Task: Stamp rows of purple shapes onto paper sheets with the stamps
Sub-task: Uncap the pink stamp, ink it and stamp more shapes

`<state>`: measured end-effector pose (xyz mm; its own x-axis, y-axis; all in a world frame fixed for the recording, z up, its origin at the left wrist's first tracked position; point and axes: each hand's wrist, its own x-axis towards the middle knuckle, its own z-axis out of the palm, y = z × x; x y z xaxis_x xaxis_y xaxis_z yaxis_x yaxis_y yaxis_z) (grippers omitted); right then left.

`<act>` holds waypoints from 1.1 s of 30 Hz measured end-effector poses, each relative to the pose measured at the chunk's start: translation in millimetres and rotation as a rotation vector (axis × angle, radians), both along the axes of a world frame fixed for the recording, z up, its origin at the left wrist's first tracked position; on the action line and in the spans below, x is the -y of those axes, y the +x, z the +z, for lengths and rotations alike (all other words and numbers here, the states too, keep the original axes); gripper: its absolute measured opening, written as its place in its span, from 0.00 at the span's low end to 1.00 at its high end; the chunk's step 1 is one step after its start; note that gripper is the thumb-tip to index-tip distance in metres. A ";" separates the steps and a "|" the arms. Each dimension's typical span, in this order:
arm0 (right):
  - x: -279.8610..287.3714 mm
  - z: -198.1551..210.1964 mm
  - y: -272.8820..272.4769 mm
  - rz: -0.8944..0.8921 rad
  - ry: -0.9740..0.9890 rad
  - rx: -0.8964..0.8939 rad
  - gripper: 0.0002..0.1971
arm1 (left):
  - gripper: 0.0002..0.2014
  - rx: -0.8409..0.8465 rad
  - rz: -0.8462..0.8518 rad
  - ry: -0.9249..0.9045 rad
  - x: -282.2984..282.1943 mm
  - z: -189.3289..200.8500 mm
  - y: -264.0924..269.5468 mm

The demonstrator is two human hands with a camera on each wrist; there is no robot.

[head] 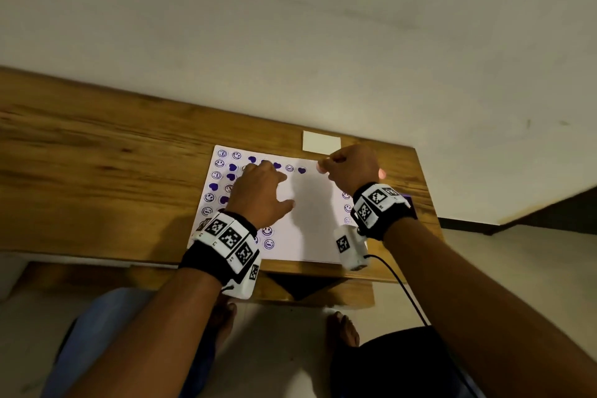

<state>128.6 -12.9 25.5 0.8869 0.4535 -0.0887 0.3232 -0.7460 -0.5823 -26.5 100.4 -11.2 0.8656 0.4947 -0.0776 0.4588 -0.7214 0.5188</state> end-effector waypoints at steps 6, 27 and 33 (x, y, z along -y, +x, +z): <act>-11.9 -5.0 6.0 0.013 -0.079 0.009 0.12 | 0.32 -0.107 -0.108 0.077 12.8 -2.4 6.7; -23.5 -20.6 22.9 0.030 -0.172 0.064 0.09 | 0.29 -0.276 -0.141 0.112 19.1 5.8 15.1; -24.8 -20.8 23.6 0.054 -0.186 0.081 0.10 | 0.29 -0.303 -0.128 0.102 21.4 7.9 16.0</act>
<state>152.2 12.0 4.7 0.8696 0.4826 -0.1048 0.4055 -0.8189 -0.4062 -10.5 78.9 -3.3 0.8664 0.4017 -0.2968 0.4832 -0.8243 0.2949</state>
